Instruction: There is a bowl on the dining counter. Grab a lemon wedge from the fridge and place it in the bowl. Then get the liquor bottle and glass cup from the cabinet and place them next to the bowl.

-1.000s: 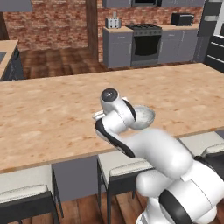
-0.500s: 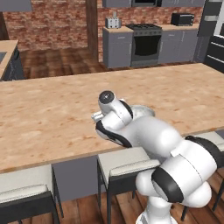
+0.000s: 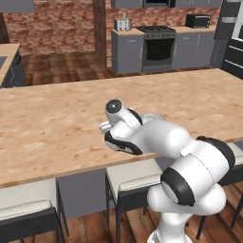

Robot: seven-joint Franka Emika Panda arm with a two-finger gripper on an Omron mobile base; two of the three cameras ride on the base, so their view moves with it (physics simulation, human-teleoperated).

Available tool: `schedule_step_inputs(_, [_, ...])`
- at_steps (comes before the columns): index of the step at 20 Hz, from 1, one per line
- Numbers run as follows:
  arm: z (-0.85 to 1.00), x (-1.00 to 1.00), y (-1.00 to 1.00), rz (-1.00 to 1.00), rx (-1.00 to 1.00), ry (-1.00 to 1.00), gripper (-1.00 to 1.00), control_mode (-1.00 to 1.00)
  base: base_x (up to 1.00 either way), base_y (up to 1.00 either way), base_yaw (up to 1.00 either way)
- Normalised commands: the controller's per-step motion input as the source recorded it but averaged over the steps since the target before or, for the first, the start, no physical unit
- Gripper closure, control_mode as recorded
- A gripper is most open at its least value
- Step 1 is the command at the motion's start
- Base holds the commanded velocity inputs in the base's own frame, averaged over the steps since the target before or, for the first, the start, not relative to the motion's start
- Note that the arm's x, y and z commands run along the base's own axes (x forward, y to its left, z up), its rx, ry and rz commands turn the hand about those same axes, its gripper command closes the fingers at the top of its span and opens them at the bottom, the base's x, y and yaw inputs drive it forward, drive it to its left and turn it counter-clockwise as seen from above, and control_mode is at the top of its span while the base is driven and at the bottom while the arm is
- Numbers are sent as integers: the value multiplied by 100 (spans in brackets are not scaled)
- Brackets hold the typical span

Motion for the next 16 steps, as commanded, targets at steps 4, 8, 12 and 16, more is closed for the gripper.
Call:
schedule_step_inputs(4, [-8,3,0,0,3,0,100,-100,0,0,0])
schedule_step_inputs(8, [-5,0,0,0,3,0,100,-100,0,0,0])
schedule_step_inputs(12, [-8,7,0,0,3,0,100,-100,0,0,0])
schedule_step_inputs(16, [-15,22,0,0,1,0,100,-100,0,0,0])
